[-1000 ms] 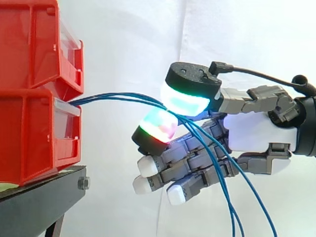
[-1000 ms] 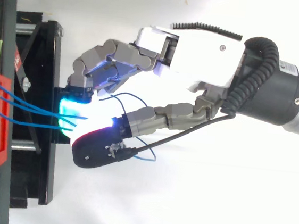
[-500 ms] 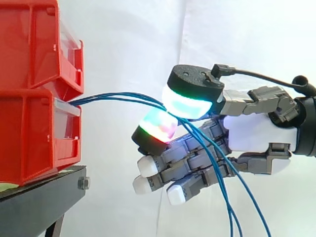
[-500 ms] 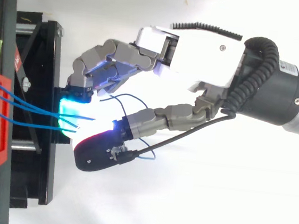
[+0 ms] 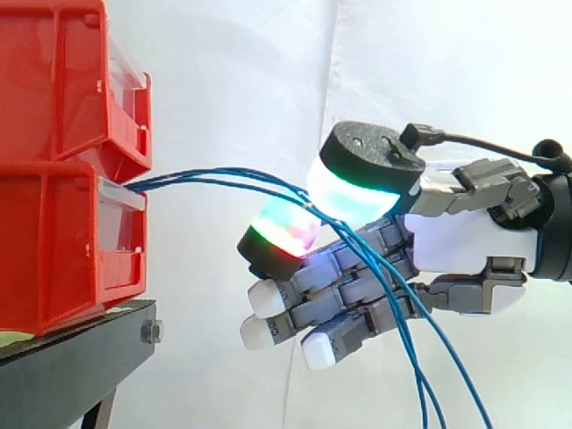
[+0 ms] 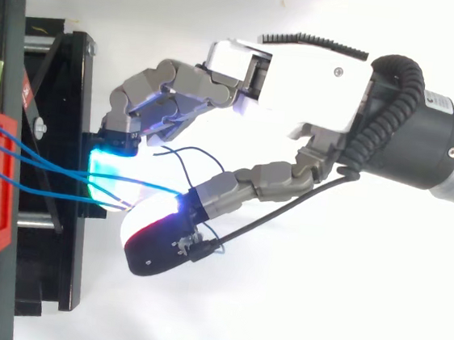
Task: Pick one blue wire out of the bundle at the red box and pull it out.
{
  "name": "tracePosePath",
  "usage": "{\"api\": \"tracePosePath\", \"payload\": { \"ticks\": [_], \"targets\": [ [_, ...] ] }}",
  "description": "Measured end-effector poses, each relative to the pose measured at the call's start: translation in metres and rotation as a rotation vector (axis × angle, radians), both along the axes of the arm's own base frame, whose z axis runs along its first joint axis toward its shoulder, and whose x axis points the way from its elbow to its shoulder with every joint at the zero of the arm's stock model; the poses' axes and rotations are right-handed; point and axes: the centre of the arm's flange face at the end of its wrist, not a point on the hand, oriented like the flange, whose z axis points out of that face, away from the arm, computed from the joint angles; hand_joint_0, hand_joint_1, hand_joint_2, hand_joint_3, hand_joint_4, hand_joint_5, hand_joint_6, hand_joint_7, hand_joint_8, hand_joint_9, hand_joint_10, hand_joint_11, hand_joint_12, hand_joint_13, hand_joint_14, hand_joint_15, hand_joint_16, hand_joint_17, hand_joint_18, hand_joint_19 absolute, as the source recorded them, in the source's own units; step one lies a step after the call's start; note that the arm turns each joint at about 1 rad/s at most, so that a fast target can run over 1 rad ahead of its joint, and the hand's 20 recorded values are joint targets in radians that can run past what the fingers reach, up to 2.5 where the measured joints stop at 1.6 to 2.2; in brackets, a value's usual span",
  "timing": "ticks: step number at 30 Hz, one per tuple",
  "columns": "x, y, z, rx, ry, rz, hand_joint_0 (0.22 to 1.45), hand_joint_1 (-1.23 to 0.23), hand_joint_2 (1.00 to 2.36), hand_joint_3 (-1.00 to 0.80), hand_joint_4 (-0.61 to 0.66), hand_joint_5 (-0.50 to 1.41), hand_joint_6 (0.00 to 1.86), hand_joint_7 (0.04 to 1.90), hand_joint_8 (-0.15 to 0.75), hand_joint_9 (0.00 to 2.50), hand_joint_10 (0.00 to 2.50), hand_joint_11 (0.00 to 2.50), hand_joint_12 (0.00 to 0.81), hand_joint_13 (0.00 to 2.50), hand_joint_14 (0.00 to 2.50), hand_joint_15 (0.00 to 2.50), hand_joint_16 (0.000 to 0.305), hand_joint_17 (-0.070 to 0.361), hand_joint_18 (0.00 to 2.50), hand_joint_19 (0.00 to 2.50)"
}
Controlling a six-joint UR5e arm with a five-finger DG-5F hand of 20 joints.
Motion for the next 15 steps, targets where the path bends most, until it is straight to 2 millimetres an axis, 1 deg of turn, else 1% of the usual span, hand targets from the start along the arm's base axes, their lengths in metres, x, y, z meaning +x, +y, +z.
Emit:
{"api": "tracePosePath", "payload": {
  "ticks": [1,3,6,9,11,15],
  "targets": [
    [0.0,0.0,0.0001,0.0,0.0,0.0,0.53,-0.71,1.0,-0.5,0.3,-0.22,0.87,0.92,0.383,0.69,0.01,0.52,0.467,0.55,0.01,0.17,0.062,0.139,0.7,0.4],
    [0.0,0.0,0.0004,0.0,0.0,0.001,0.53,-0.64,1.0,-0.5,0.3,-0.22,0.87,0.93,0.386,0.71,0.01,0.51,0.466,0.55,0.01,0.18,0.062,0.14,0.7,0.42],
    [-0.0001,-0.0001,0.0003,0.0,0.0,0.001,0.57,-0.59,1.0,-0.5,0.28,-0.21,0.86,0.95,0.386,0.73,0.01,0.51,0.459,0.55,0.01,0.18,0.06,0.136,0.69,0.44],
    [-0.0001,-0.0001,0.0003,0.0,0.0,0.001,0.6,-0.61,1.01,-0.43,0.27,-0.21,0.87,0.96,0.383,0.73,0.01,0.5,0.453,0.55,0.01,0.18,0.059,0.134,0.68,0.44],
    [-0.0001,-0.0002,0.0004,0.0,-0.001,0.001,0.61,-0.65,1.01,-0.36,0.27,-0.21,0.87,0.97,0.383,0.73,0.01,0.51,0.454,0.55,0.01,0.18,0.059,0.134,0.68,0.44],
    [-0.0002,-0.0002,0.0009,0.0,-0.001,0.001,0.64,-0.73,1.01,-0.31,0.27,-0.22,0.87,0.96,0.375,0.72,0.01,0.52,0.454,0.55,0.01,0.18,0.06,0.134,0.69,0.43]
  ]
}}
